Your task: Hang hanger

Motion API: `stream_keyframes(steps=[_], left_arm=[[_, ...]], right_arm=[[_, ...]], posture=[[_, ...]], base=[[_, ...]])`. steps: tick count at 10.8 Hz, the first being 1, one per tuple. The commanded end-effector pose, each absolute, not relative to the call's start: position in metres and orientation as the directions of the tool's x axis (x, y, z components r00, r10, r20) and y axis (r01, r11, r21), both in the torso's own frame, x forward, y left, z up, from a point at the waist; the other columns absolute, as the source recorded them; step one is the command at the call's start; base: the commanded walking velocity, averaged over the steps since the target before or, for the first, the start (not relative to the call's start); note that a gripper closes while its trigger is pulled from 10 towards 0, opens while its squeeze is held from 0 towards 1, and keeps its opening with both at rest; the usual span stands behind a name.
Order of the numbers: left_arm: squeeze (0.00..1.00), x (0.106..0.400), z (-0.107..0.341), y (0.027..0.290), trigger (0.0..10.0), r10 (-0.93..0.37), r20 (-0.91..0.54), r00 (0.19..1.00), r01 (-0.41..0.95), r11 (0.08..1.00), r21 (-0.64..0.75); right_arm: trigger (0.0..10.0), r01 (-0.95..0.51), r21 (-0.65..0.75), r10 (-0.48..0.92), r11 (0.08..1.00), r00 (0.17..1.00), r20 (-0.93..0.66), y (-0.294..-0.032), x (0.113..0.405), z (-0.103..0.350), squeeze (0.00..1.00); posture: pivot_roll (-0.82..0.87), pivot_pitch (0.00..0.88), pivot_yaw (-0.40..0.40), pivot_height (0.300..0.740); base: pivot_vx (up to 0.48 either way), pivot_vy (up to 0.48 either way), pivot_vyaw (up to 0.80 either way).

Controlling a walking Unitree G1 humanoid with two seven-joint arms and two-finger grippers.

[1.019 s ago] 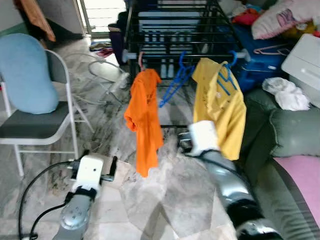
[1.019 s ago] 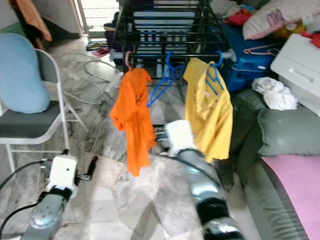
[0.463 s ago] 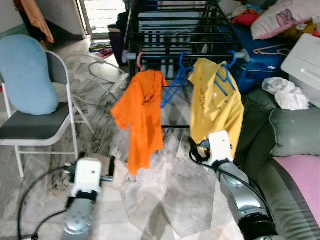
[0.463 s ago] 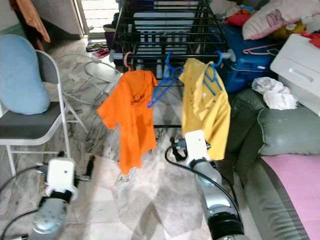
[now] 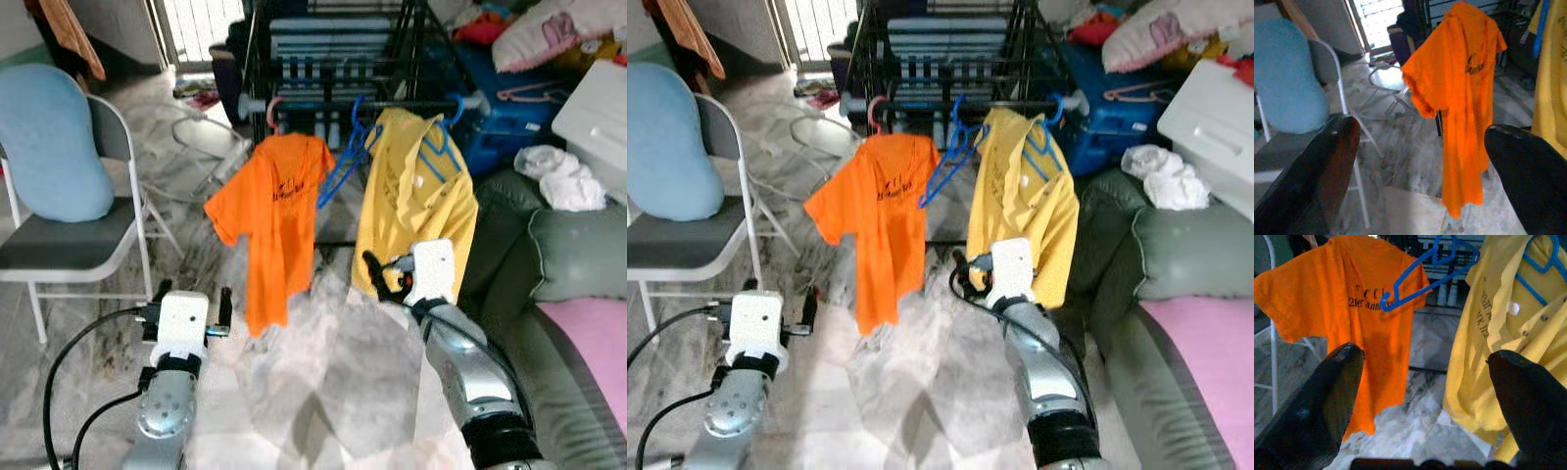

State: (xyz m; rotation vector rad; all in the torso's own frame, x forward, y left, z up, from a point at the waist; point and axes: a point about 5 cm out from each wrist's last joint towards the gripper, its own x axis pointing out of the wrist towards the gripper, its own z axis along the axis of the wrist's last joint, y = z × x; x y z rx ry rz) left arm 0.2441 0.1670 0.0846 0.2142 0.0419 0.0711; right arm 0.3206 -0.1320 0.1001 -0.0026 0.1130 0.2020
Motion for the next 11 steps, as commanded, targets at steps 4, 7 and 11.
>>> stream_keyframes(steps=[4,7,11], left_arm=[[0.0,0.233,0.068,0.165,10.0,0.057,-0.109,0.992,-0.029,0.971,0.239],[0.0,0.238,0.067,0.172,10.0,0.061,-0.113,0.992,-0.031,0.967,0.253],[0.0,0.245,0.071,0.177,10.0,0.092,-0.093,0.991,-0.06,0.952,0.299]], right_arm=[[10.0,-0.256,0.013,0.256,0.967,0.961,-0.108,-0.123,0.316,0.104,0.0],[10.0,-0.242,0.017,0.242,0.97,0.964,-0.11,-0.127,0.319,0.106,0.0],[10.0,-0.275,0.032,0.276,0.961,0.957,-0.084,-0.116,0.325,0.111,0.0]], posture=[[0.03,0.0,0.005,0.74],[0.02,0.0,0.016,0.74],[0.04,0.0,0.034,0.74]], base=[[-0.207,0.0,0.6],[0.0,0.0,0.8],[0.0,0.0,0.8]])
